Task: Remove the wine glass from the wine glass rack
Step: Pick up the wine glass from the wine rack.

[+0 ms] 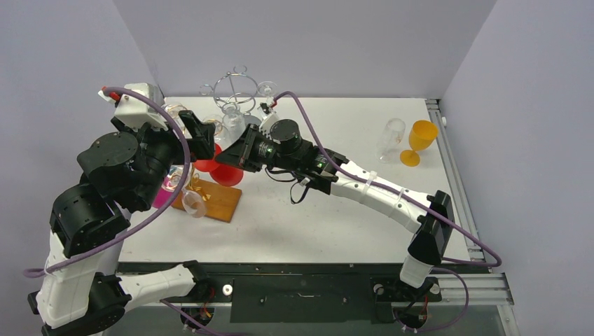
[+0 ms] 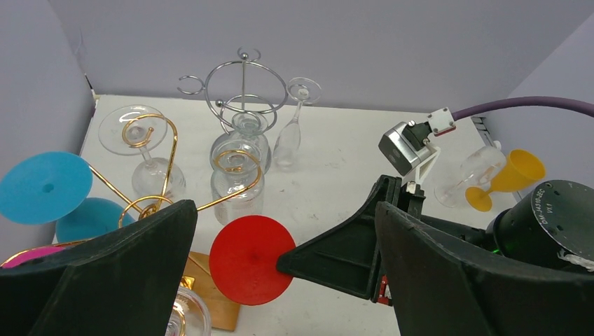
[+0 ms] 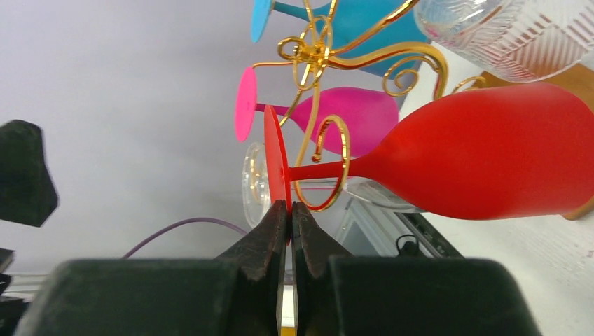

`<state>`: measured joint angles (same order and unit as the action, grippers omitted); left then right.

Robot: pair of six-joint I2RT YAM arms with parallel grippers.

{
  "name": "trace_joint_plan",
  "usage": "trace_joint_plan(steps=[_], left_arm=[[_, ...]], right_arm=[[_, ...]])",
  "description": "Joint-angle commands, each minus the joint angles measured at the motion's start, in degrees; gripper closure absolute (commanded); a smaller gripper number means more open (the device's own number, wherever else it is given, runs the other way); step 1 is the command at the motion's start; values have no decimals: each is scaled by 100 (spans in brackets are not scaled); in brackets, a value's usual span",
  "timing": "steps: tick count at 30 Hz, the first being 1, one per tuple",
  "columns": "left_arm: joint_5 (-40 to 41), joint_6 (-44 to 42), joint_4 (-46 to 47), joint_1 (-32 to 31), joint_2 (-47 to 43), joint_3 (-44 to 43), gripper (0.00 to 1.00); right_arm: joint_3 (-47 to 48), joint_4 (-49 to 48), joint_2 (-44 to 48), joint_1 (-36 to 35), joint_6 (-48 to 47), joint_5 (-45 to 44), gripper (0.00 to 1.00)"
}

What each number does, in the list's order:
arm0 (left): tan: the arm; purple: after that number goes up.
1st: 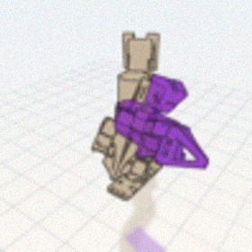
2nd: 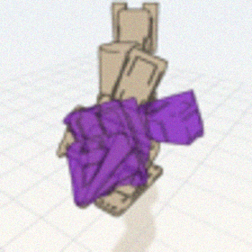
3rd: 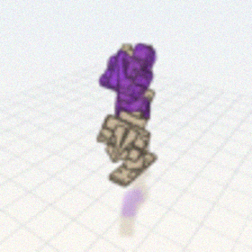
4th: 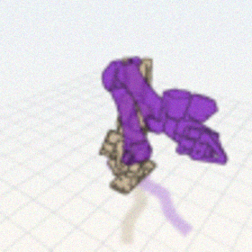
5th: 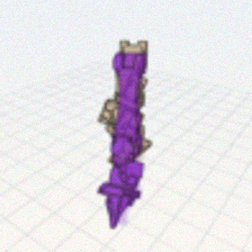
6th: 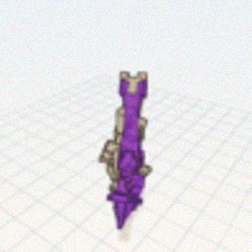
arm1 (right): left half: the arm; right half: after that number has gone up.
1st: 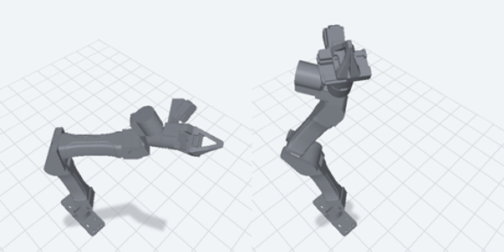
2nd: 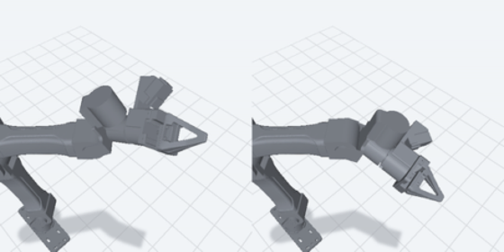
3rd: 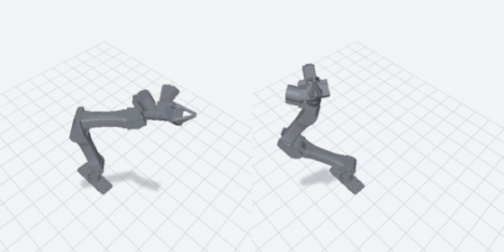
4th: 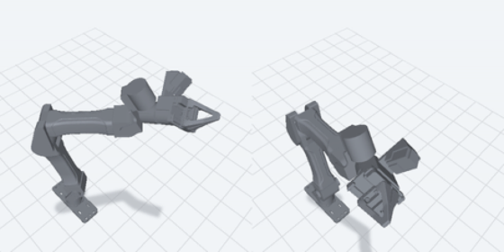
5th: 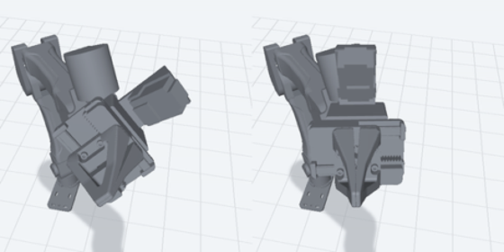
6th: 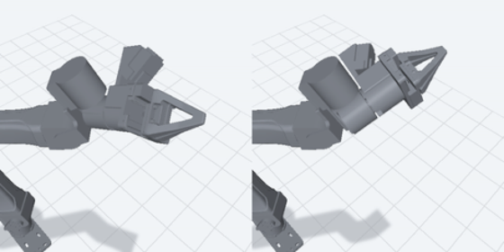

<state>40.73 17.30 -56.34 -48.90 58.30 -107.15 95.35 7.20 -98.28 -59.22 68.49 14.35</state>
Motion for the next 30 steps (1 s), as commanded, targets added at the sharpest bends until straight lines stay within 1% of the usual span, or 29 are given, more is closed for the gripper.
trace_joint_plan(steps=[1,3,12,22,30], left_arm=[[103,-65,338,22,-47,1,4],[104,-61,342,19,-43,1,4],[120,-68,386,20,-21,2,4],[130,-81,419,18,-43,27,4],[113,-69,439,21,-57,57,4]], right_arm=[[15,-746,114,35,382,278,100],[11,-943,77,26,513,361,100],[53,-1069,-97,5,785,479,100],[190,-868,-239,-19,722,369,100],[408,-905,-433,6,762,269,100]])
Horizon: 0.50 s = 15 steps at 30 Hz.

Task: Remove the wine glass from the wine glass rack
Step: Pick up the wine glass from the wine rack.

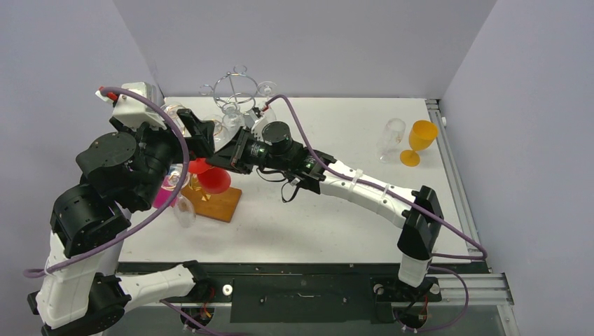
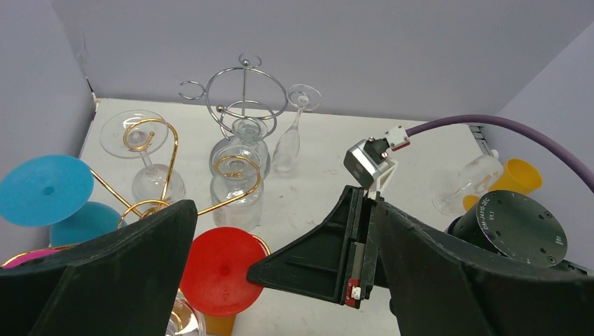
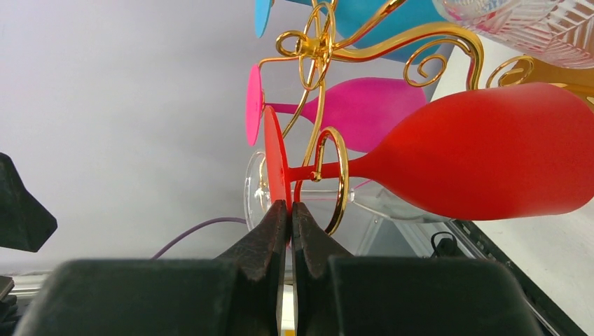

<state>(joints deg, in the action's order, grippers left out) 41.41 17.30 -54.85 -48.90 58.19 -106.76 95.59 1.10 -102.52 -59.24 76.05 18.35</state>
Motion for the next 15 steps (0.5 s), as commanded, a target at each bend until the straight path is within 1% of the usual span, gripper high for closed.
trace_joint_plan(steps=[1,15], left_arm=[[43,-69,291,21,-45,23,4],[4,-62,323,19,-54,52,4]], right_arm=[[411,-295,-6,20,6,-148,100],[245,-428,162,270,144,-596,100]])
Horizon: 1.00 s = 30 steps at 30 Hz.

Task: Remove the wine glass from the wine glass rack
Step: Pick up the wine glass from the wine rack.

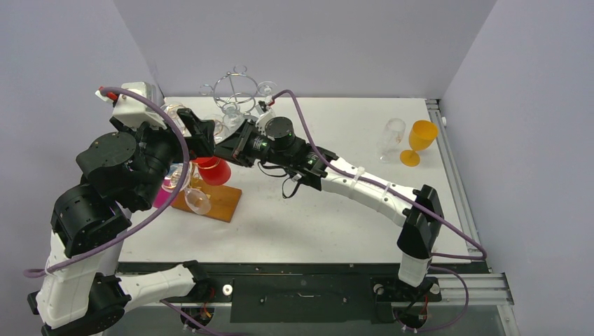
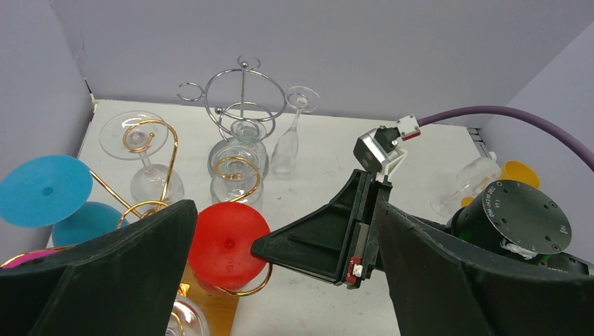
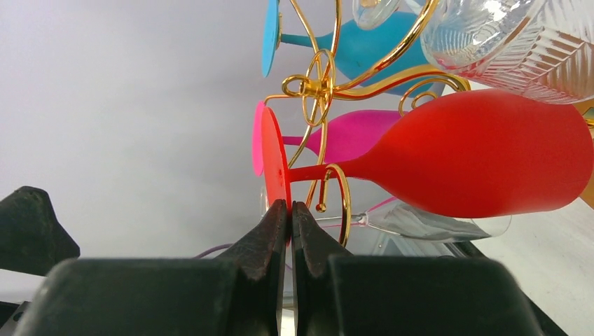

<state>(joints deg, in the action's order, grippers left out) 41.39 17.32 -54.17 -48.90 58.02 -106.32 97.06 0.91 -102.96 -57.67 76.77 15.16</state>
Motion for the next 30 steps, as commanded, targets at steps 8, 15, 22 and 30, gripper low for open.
trace_joint_plan(steps=[8,15,22,30], left_arm=[[-14,-56,275,23,3,22,4],[-37,-45,277,21,24,18,4],[-118,12,256,22,152,-20,4],[-352,102,283,29,314,-26,4]], right_arm=[[12,-429,317,220,125,-392,100],[-164,-427,465,254,141,-467,100],[-459,-398,718,278,85,-567,100],[-878,-429,1131,397,54,-699,100]])
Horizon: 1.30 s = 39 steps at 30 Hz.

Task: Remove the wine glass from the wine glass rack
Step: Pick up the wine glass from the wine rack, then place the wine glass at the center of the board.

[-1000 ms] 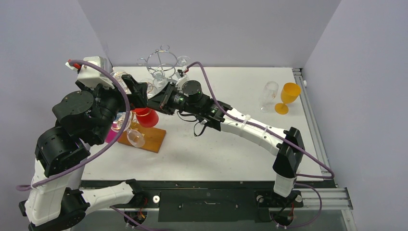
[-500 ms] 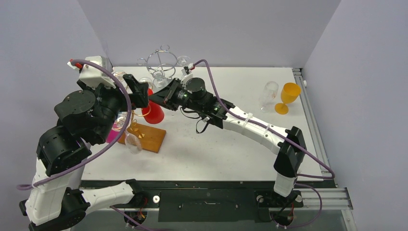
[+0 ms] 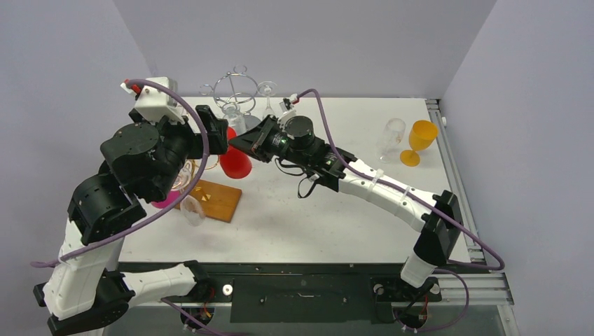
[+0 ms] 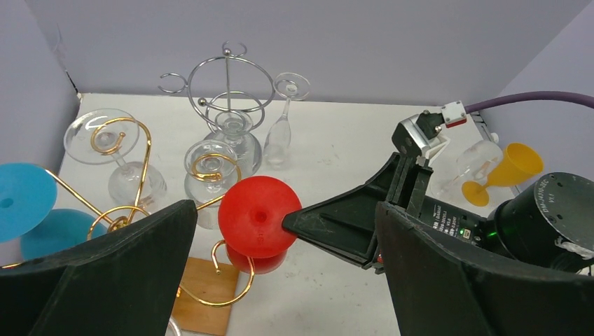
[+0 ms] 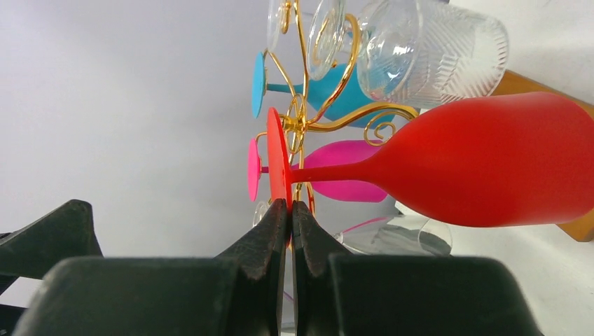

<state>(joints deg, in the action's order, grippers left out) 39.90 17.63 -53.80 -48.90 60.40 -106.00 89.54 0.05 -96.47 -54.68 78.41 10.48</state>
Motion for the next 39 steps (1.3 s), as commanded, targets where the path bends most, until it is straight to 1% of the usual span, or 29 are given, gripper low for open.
trace_joint_plan(steps=[1,4,9,13,17,19,22,25,29,31,34,39], left_arm=[[-229,98,247,23,94,-72,4],[-414,160,258,25,212,-113,4],[-841,365,367,30,528,-256,4],[-1355,596,488,33,909,-423,3],[-2089,852,659,43,1322,-648,0],[-2546,982,813,80,1499,-711,6],[-3142,1302,1016,267,1838,-866,9],[-3855,1588,1204,416,2104,-959,15],[-4626,2016,1527,612,2400,-1036,21],[-4900,2192,1709,666,2486,-1015,24],[-5077,2402,1842,713,2581,-960,29],[-5352,2675,2047,878,2561,-686,37]], right_arm=[[-221,-340,525,106,-118,-250,100],[-482,-352,795,189,-116,-284,100],[-1245,-367,1392,506,-175,-290,100],[-1730,-233,2033,836,-329,-307,100],[-2214,-106,2813,1251,-432,-238,100],[-2475,-183,3128,1561,-435,36,100],[-2934,-625,3476,2059,-272,462,100],[-3000,-631,3766,2474,-320,816,100],[-2996,-644,3927,2793,-353,1132,100],[-3070,-848,3961,2960,-265,1316,100],[-3288,-1263,3986,3174,60,1519,100],[-3374,-1599,3960,3255,215,1692,100]])
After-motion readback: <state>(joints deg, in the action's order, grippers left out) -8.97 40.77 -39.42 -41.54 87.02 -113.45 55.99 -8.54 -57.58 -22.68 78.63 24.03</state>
